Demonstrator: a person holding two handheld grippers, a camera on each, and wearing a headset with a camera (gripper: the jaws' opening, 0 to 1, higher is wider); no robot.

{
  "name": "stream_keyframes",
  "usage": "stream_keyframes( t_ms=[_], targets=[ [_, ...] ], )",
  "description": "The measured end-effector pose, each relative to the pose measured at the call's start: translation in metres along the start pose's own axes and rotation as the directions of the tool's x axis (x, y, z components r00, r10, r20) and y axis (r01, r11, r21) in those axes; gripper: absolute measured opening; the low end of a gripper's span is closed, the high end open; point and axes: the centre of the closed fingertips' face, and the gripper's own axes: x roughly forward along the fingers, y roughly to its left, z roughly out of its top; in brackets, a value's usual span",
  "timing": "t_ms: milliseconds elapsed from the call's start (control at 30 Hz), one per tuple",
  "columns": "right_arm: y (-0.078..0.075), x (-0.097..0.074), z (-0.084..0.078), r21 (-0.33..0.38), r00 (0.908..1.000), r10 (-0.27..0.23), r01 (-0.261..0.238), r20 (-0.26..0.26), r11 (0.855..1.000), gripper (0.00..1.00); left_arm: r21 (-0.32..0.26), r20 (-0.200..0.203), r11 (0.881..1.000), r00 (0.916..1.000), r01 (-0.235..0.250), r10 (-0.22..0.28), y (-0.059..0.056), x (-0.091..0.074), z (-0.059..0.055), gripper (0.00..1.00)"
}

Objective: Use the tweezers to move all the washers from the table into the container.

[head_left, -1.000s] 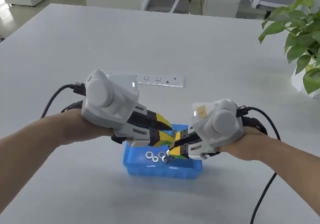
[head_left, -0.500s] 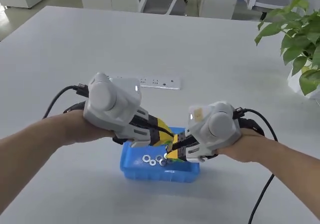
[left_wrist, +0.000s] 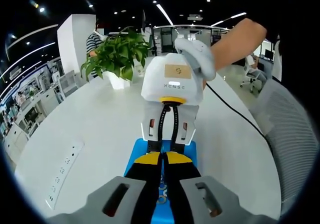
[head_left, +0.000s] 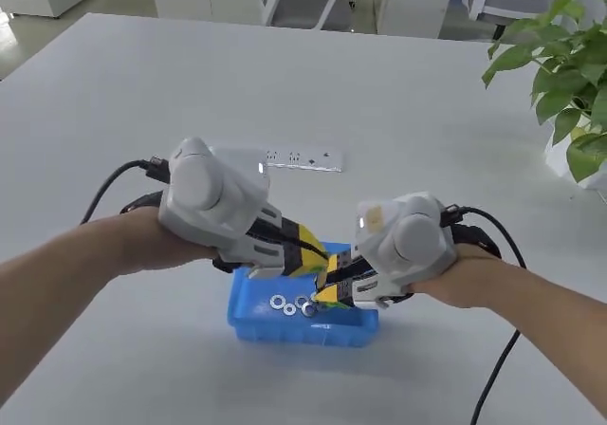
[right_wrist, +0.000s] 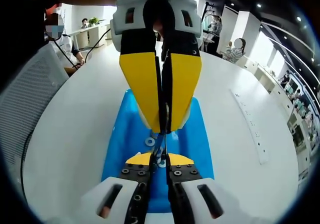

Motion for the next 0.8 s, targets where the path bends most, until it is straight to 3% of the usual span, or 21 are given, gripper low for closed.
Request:
stream_keyframes(
  t_ms=[200, 367, 800],
  targets=[
    [0.001, -0.005, 0.005, 0.009, 0.9999, -0.003, 0.003, 0.014, 1.0, 0.1, 0.001, 0.004, 1.0, 1.0, 0.001, -0.001, -0.002, -0.005, 0.005, 0.05],
    [0.003, -0.012, 0.014, 0.064, 0.9988, -0.014, 0.011, 0.048, 0.998, 0.1, 0.002, 0.01, 1.0, 0.9999, 0.003, -0.003, -0.003, -0.013, 0.013, 0.05],
    [0.011, -0.032, 0.035, 0.054, 0.9953, -0.04, 0.035, 0.088, 0.998, 0.08, 0.022, -0.007, 0.999, 0.9996, 0.029, -0.029, -0.015, -0.034, 0.033, 0.05]
  ],
)
